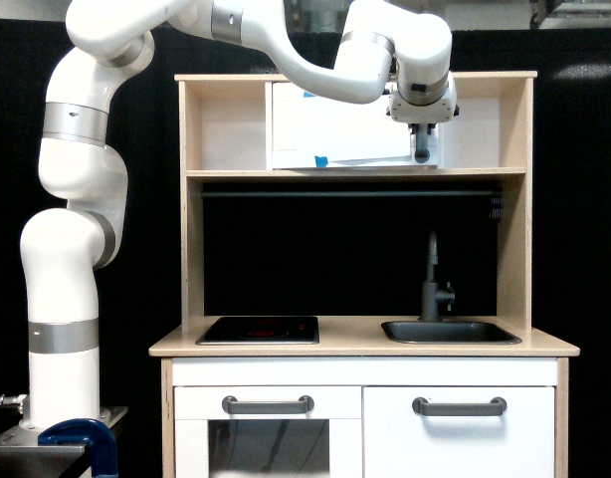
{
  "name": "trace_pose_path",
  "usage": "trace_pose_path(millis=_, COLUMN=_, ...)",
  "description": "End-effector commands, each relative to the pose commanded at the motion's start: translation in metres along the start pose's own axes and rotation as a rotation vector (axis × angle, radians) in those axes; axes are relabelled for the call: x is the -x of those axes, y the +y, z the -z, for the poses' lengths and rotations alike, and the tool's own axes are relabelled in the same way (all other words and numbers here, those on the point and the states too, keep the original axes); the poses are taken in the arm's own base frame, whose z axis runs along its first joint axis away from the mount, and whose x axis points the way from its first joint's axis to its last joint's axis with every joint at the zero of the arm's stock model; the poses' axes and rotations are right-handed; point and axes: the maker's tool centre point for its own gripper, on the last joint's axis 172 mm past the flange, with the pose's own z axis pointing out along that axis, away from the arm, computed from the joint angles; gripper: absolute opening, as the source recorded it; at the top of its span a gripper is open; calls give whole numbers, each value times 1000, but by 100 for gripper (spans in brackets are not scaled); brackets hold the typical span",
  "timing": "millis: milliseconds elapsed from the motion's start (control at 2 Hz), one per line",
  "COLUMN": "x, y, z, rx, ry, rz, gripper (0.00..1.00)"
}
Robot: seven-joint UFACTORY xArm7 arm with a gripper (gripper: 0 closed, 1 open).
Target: Open the oven door
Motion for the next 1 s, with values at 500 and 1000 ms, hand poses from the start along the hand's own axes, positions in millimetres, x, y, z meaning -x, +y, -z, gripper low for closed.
trace_pose_path(millis=500, x=0, y=-11, z=3, rx=0, ry=0, rz=0, gripper=0)
trace_pose_path(millis=1000, x=0, y=-10, z=5, rx=0, ry=0, rz=0, gripper=0)
